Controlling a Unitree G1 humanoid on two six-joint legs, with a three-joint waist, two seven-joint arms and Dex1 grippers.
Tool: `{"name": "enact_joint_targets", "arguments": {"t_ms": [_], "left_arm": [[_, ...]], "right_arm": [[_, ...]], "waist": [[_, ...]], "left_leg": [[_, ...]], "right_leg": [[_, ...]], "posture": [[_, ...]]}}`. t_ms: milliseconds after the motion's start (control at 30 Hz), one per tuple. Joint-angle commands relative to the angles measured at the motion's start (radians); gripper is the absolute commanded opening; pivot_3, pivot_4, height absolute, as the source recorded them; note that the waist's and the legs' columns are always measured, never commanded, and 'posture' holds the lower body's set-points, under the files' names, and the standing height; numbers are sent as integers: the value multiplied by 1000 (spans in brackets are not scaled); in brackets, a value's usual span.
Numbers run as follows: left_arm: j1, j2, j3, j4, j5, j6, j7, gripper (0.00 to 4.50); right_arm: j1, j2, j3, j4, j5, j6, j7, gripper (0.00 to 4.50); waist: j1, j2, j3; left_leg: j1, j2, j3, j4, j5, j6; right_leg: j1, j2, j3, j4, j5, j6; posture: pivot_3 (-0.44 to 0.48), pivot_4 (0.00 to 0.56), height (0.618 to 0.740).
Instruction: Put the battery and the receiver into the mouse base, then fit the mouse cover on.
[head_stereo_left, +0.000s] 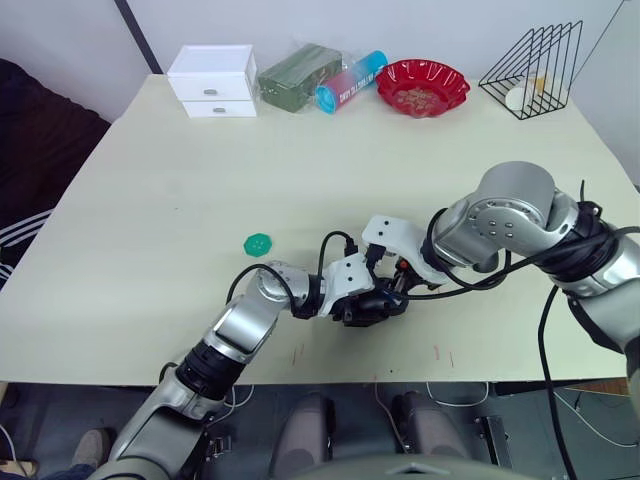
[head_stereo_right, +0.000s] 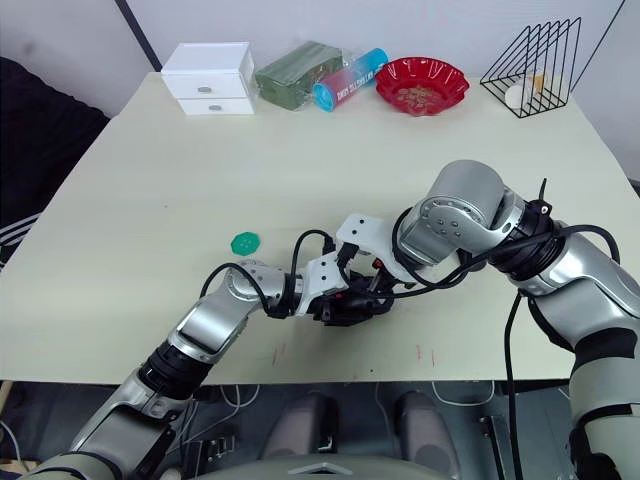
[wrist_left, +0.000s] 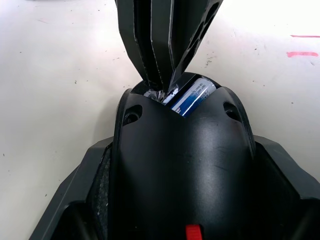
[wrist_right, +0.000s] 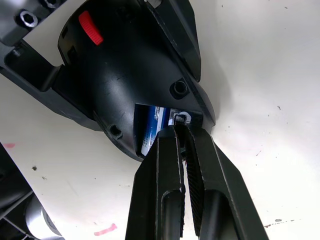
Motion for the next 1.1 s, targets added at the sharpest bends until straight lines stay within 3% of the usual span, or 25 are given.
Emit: {"name": "enact_joint_targets", "arguments": {"t_ms": [33,533,967,1100], "left_arm": [[22,4,-46,17,22,19,-3,3023],[20,8,-43,21,19,18,-7,3023],[17,7,-39,25,16,22,-8,3023],[15,9,-34,20,15,29,-6,3023]], "right_arm": [[16,0,-6,-10,-16,4,3,938],[19,-34,-22,-41,-9,4,45,938],[37,-134,-80,-122,44,4,88,938],[156,-248,-218,-214,99,4,104,938]], "waist": [[1,0,0],[2,0,0],[3,0,1],[10,0,1]], "left_leg": [[0,0,0,0,0,0],[0,0,-1,-1,0,0],[-1,0,-2,-2,0,0],[-2,-1,-3,-2,0,0]], "right_leg": [[0,0,0,0,0,0],[0,-1,-1,-1,0,0],[0,-2,-3,-2,0,0],[0,-2,-4,-3,0,0]], "posture": [[0,150,740],[0,150,740],[0,150,740],[0,150,740]]}}
